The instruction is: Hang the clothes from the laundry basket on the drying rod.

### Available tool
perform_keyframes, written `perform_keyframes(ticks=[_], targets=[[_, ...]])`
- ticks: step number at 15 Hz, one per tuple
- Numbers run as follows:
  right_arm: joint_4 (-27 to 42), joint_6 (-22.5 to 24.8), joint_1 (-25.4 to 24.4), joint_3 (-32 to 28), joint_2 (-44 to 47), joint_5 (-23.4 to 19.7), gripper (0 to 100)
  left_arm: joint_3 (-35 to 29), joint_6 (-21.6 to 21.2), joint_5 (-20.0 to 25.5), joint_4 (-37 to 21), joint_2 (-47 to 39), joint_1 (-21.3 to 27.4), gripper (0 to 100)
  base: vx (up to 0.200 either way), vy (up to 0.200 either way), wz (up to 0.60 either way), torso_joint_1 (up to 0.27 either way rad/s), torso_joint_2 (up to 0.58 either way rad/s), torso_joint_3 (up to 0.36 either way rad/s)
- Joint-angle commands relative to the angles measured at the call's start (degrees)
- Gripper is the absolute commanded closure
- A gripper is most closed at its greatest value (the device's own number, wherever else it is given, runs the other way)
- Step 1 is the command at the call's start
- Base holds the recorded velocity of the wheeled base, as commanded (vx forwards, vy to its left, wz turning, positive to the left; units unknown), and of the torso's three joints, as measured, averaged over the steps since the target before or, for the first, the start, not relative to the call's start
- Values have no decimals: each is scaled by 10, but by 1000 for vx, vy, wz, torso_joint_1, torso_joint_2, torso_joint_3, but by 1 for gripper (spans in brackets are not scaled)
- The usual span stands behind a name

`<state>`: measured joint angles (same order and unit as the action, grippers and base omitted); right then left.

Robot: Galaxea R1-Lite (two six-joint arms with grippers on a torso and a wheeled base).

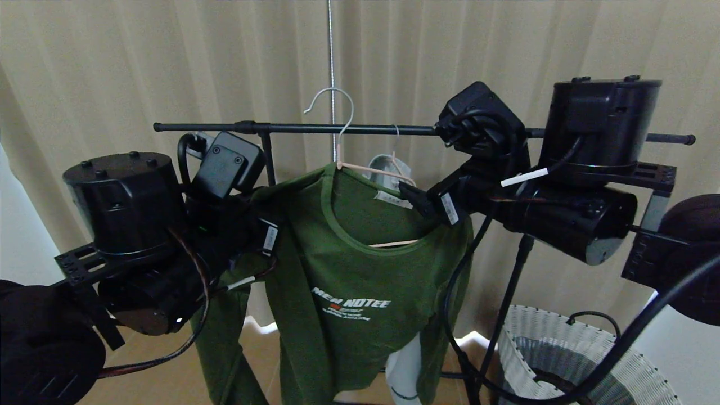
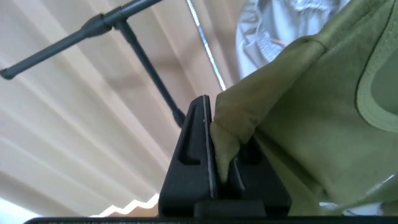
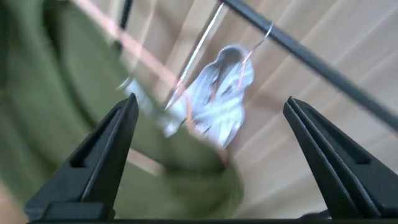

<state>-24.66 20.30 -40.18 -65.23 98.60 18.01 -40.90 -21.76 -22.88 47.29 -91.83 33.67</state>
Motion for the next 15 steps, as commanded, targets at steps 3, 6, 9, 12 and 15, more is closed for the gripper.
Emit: perform_keyframes(ticks=[3,6,9,12,15], targets=[[1,13,7,-10,27,0,0,13,-4,0,0,21,12,100,0,0,0,0,0,0],[0,22,4,-9,27,0,0,19,-6,1,0,26,16,100,0,0,0,0,0,0],[0,26,-5,-9,28,0,0,24,-7,3,13,26,22,100,0,0,0,0,0,0],[-2,26,-9,-10,33,-1,100,33,-7,3,25,26,23,100,0,0,0,0,0,0],[-2,26,-9,-9,34,-1,100,34,-7,4,25,26,23,100,0,0,0,0,0,0]])
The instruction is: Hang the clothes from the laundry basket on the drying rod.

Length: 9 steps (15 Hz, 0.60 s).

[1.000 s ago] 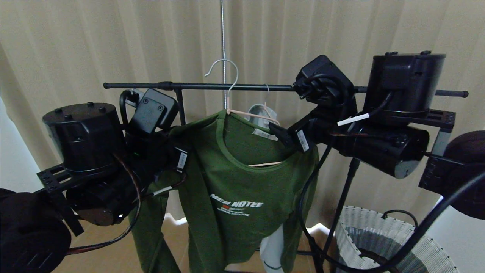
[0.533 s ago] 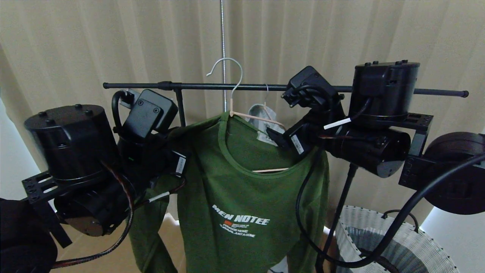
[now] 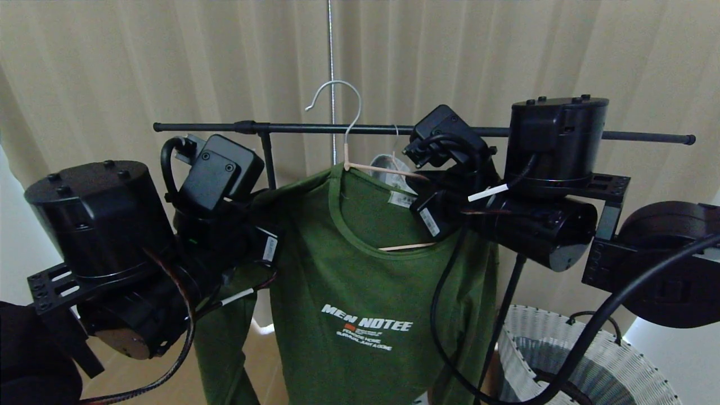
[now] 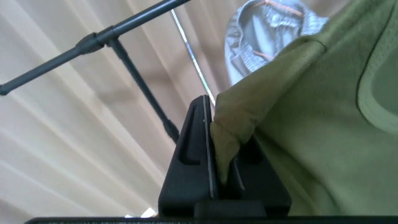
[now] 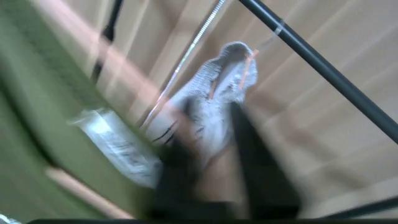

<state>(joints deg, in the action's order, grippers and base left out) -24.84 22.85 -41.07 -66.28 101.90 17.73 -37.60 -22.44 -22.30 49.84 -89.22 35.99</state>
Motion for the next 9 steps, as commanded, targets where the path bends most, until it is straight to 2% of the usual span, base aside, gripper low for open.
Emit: perform_keyframes(ticks=[1,4,5,9], targets=[[0,-1,0,2,0,2,100,1,0,-2,-1,0,0,100,0,0,0,0,0,0],[0,-1,0,5,-5,2,100,10,2,1,2,4,-1,100,0,0,0,0,0,0],[0,-2,0,5,-7,2,100,17,2,2,5,7,-1,0,0,0,0,0,0,0],[-2,-3,6,19,-20,9,100,22,1,3,7,17,-1,0,0,0,0,0,0,0]])
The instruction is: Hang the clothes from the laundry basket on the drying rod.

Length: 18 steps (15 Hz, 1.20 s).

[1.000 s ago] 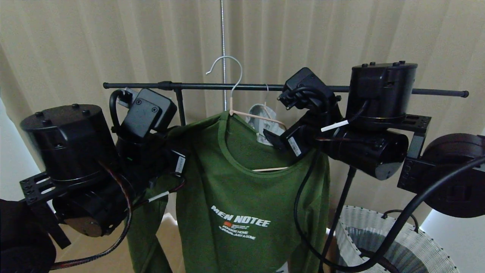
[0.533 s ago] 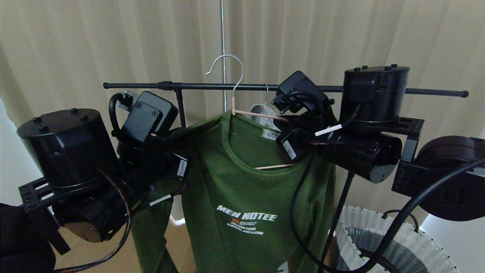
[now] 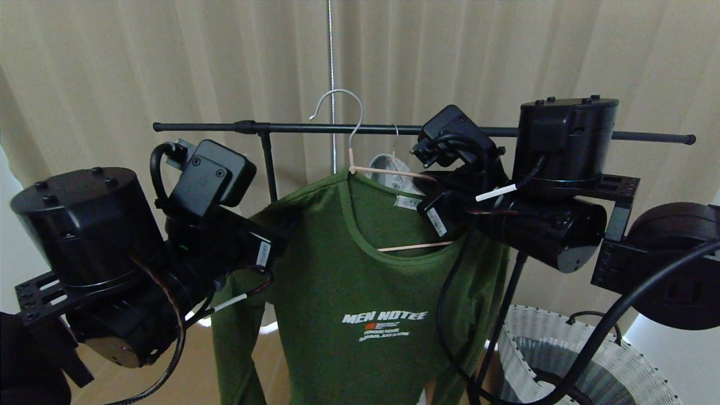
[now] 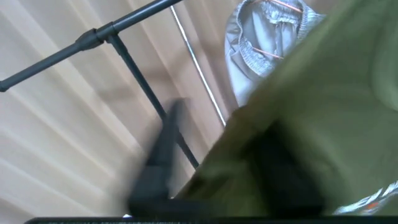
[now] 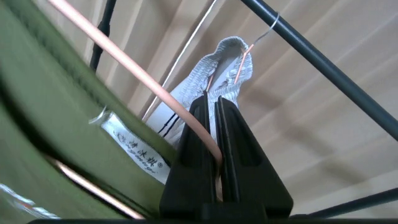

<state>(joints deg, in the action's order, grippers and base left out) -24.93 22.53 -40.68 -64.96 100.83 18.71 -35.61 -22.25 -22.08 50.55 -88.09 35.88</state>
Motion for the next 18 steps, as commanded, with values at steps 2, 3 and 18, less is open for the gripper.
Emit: perform_keyframes(ticks=[2,3,18], targets=[[-8,-3,25,20,-25,21,100,26,0,8,0,21,0,0,0,0,0,0,0,0],[-26,-2,44,36,-35,23,100,45,0,28,0,29,-3,0,0,0,0,0,0,0],[-79,-4,90,150,-181,-10,100,86,4,171,0,-8,-73,0,0,0,0,0,0,0]])
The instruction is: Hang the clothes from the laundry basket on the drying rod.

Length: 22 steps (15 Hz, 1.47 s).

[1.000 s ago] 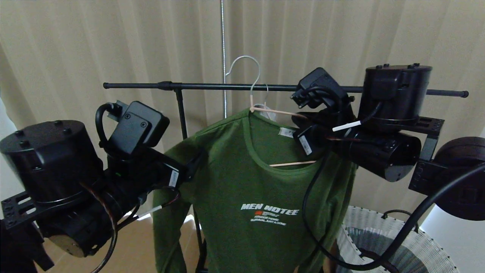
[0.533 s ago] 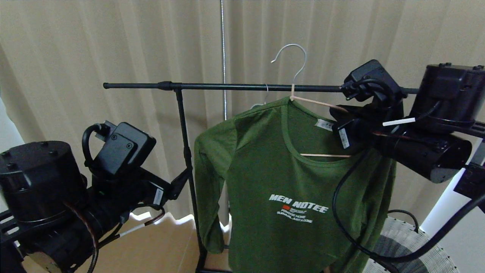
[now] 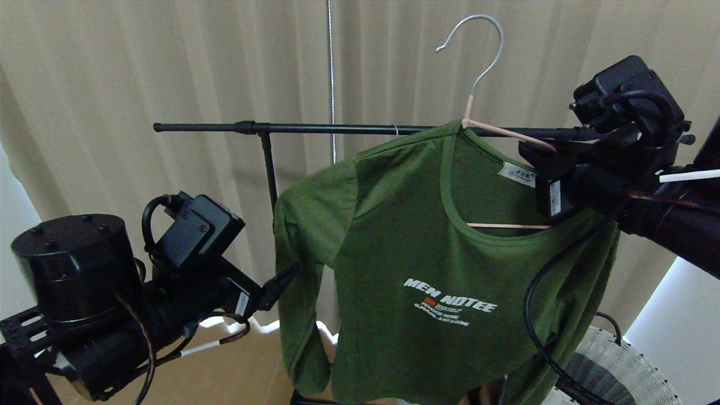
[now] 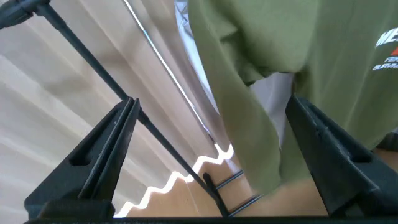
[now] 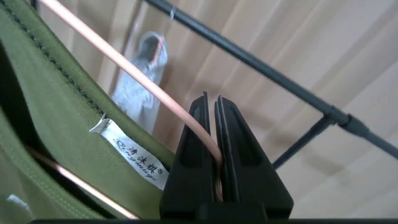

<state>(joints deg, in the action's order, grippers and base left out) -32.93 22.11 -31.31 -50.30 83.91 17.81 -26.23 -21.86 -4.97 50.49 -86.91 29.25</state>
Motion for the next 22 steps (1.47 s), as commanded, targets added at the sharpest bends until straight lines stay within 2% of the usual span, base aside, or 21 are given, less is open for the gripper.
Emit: perform_keyframes(ticks=[1,3,4,6,8,10,15,16,20,22], targets=[[0,0,-10,6,-14,-1,100,-8,-1,1,1,-24,-10,0,0,0,0,0,0,0],[1,1,-15,5,-16,-1,100,-7,-1,19,1,-24,-13,0,0,0,0,0,0,0],[1,1,-14,4,-14,-1,100,-8,0,23,1,-23,-13,100,0,0,0,0,0,0],[0,2,-14,3,-12,0,100,-7,-3,22,1,-23,-27,100,0,0,0,0,0,0],[1,2,4,0,-10,5,100,0,-6,23,1,-24,-89,100,0,0,0,0,0,0],[1,3,16,1,-10,7,100,14,-6,24,2,-20,-128,100,0,0,0,0,0,0],[1,3,19,-2,-1,7,100,29,-5,37,24,-20,-140,100,0,0,0,0,0,0],[1,3,19,-2,-1,8,100,29,-4,46,24,-16,-139,0,0,0,0,0,0,0],[22,6,34,4,-4,24,100,13,1,50,21,-5,-136,0,0,0,0,0,0,0],[44,5,50,11,-7,48,100,-27,15,89,-37,18,-140,0,0,0,0,0,0,0]])
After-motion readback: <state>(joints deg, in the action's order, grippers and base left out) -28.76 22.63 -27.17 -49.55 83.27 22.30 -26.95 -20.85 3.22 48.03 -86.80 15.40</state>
